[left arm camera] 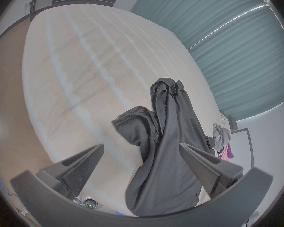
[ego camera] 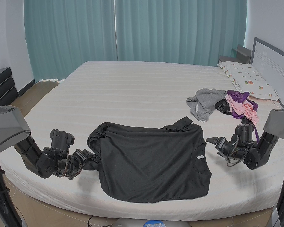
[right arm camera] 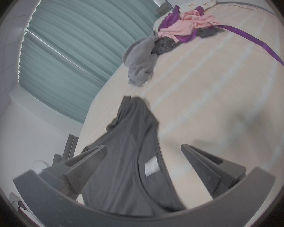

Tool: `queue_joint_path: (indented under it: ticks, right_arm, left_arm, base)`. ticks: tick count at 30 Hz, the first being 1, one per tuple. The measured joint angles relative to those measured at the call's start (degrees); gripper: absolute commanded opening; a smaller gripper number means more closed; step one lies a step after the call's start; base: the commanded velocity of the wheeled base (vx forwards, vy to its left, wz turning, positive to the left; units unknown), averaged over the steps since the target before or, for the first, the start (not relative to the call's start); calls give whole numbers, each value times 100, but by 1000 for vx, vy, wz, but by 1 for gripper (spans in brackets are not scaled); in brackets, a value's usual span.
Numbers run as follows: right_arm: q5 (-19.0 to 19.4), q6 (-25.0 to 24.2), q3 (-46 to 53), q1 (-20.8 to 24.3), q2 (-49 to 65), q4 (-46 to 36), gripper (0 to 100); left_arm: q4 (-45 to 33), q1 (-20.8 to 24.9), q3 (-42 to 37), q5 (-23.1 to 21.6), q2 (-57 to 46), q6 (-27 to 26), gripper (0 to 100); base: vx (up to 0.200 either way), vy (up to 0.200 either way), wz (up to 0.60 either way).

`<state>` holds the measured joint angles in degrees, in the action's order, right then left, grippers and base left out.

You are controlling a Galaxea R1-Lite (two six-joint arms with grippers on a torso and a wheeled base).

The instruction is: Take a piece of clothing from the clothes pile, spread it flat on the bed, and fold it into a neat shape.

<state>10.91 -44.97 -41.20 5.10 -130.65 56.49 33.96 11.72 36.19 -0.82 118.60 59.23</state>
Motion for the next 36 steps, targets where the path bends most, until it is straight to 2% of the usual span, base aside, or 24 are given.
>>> queue_joint_path:
  ticks: [5, 10, 16, 24, 25, 36]
  right_arm:
    - [143, -60, 1428, 138, 603, 473, 100]
    - [334, -104, 2533, 295, 1000, 1345, 100]
    - [402, -126, 2985, 503, 1023, 1855, 100]
    - [400, -132, 3272, 650, 746, 2534, 100]
    - [397, -134, 3298, 667, 708, 2598, 100]
    - [349, -117, 3424, 777, 380, 2836, 100]
  left_arm:
    - [61, 21, -179, 2, -94, 2, 100]
    - [195, 27, -229, 152, -55, 76, 100]
    - [662, 29, 99, 447, 339, 207, 100]
    - [807, 13, 807, 869, 940, 357, 100]
    - [807, 13, 887, 929, 1017, 358, 0]
    - [813, 7, 1083, 1267, 1408, 205, 0]
  base:
    - [-80, 0, 0]
    - [0, 0, 0]
    - [0, 0, 0]
    - [0, 0, 0]
    - [0, 0, 0]
    - [0, 0, 0]
